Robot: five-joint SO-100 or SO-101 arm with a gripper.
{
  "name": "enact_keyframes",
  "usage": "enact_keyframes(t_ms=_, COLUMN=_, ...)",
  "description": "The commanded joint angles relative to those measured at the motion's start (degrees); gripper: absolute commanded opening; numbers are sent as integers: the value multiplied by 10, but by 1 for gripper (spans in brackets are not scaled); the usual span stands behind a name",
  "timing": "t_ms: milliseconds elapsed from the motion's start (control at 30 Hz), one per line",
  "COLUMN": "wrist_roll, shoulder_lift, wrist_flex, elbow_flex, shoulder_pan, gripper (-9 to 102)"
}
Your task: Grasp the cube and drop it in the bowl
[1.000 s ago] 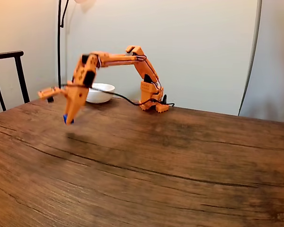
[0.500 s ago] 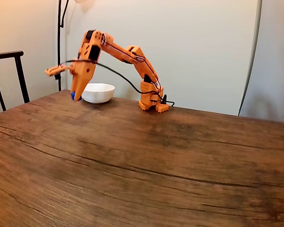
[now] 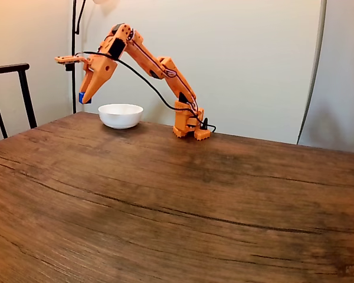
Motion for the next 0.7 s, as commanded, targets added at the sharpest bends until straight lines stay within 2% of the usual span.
enact_keyframes(t_ms=0, wrist_roll=13, shoulder_lift=97, wrist_flex=36, elbow_flex=25, shoulder_pan=23, gripper=3)
enact_keyframes(t_ms=400, wrist_roll=31, shoulder_lift=416, wrist_flex=33, elbow_flex=419, shoulder_pan=101, gripper=3)
enact_keyframes(t_ms=667, wrist_roll=28, shoulder_lift=594, wrist_flex=31, elbow_flex=606, shoulder_pan=142, gripper=3)
